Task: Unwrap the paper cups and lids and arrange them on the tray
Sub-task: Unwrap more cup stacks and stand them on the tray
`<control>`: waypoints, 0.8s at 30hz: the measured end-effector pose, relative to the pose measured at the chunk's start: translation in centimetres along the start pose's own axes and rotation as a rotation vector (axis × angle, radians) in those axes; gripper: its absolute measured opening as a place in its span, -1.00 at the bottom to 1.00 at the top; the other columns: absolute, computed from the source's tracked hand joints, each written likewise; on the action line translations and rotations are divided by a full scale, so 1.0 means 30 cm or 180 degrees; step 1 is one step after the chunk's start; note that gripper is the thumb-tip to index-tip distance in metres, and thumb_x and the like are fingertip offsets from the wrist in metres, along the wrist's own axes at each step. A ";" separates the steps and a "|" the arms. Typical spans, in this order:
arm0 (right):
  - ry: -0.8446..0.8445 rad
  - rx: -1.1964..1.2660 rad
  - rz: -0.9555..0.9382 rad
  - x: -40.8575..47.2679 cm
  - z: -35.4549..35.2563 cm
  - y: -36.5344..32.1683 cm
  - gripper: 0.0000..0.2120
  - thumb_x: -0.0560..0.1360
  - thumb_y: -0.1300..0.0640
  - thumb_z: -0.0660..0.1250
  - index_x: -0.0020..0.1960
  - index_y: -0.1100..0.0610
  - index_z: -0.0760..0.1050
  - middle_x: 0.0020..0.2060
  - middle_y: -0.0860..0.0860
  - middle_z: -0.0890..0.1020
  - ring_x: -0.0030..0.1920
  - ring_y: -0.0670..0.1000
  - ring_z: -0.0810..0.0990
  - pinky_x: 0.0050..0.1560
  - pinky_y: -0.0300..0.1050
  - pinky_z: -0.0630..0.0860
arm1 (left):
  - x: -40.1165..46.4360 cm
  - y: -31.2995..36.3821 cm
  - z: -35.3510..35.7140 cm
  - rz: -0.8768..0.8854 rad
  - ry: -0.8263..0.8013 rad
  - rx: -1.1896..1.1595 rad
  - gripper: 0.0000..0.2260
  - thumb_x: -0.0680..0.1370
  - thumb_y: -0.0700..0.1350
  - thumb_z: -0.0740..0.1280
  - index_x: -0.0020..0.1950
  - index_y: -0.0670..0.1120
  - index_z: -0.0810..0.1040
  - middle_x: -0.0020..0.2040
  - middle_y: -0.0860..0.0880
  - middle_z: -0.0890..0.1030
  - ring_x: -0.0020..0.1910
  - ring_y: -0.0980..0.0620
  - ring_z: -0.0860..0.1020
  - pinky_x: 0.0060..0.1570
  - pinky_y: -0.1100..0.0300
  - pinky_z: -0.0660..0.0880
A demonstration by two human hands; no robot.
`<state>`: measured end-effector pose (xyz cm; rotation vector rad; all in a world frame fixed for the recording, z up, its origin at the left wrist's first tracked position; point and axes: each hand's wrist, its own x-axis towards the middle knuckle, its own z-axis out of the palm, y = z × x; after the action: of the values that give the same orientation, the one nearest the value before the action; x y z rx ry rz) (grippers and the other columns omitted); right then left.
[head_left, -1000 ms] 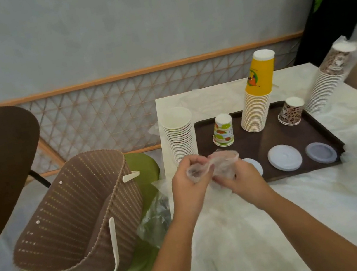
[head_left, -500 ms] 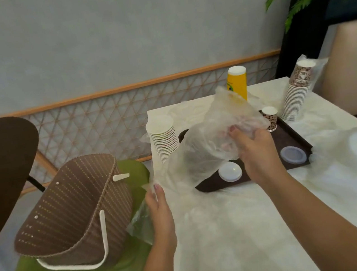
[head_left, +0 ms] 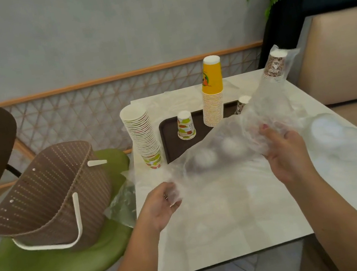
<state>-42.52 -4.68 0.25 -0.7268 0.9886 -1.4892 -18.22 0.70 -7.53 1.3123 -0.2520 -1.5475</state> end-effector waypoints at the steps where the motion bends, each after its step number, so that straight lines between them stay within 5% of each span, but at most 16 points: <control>1: -0.0015 0.0015 0.0016 -0.004 -0.022 -0.006 -0.65 0.56 0.29 0.24 0.33 0.32 0.39 0.17 0.19 0.57 0.10 0.08 0.62 -0.10 -0.16 0.61 | -0.006 -0.003 0.010 -0.0011 -0.0005 0.0000 -0.87 0.58 -0.17 0.23 -0.15 -0.11 0.52 -0.26 -0.03 0.50 -0.33 0.05 0.44 -0.22 0.17 0.42; 5: -0.0075 0.0043 0.0038 -0.024 -0.093 -0.024 -0.71 0.57 0.30 0.21 0.28 0.27 0.42 0.09 0.11 0.61 -0.03 -0.05 0.67 -0.18 -0.24 0.58 | -0.026 -0.029 0.054 -0.0001 -0.0110 0.0318 -0.77 0.60 -0.01 0.23 -0.03 -0.15 0.56 -0.52 0.04 0.39 -0.57 0.14 0.33 -0.38 0.24 0.41; 10: 0.0120 -0.0125 -0.0056 -0.034 -0.175 -0.038 -0.77 0.56 0.30 0.22 0.21 0.21 0.47 0.04 0.09 0.62 -0.05 -0.03 0.67 -0.19 -0.21 0.61 | -0.046 -0.085 0.095 0.0653 0.0211 0.0604 -0.82 0.63 -0.10 0.20 -0.13 -0.12 0.48 -0.16 -0.02 0.55 -0.21 0.05 0.48 -0.18 0.19 0.44; 13: 0.0303 -0.0348 -0.0041 -0.035 -0.232 -0.027 -0.70 0.56 0.27 0.26 0.28 0.24 0.45 0.08 0.10 0.62 0.04 0.05 0.64 -0.14 -0.14 0.63 | -0.056 -0.109 0.092 0.0914 0.0293 0.0555 -0.89 0.62 -0.17 0.20 -0.10 -0.12 0.42 -0.05 -0.09 0.61 -0.29 0.07 0.43 -0.25 0.23 0.42; 18: 0.0579 -0.0775 0.0003 -0.036 -0.329 0.017 -0.64 0.54 0.19 0.32 0.32 0.23 0.43 0.09 0.07 0.62 -0.01 0.02 0.64 -0.14 -0.15 0.56 | -0.058 -0.145 0.041 0.1469 0.0597 0.0592 -0.81 0.59 -0.27 0.25 0.10 -0.04 0.31 -0.19 -0.08 0.58 -0.31 0.05 0.40 -0.39 0.25 0.35; 24: 0.0722 -0.0768 0.0292 -0.019 -0.430 0.072 -0.72 0.48 0.30 0.37 0.18 0.24 0.46 -0.04 0.09 0.62 -0.22 -0.06 0.65 -0.20 -0.21 0.58 | -0.026 -0.190 -0.050 0.2004 0.0952 0.1426 -0.68 0.61 -0.35 0.11 -0.08 -0.02 0.55 -0.05 -0.06 0.58 -0.56 0.23 0.29 -0.53 0.38 0.26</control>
<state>-52.67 -1.79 -7.47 -0.6817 1.3739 -1.4074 -20.30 4.43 -11.66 1.5871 -0.7709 -0.7725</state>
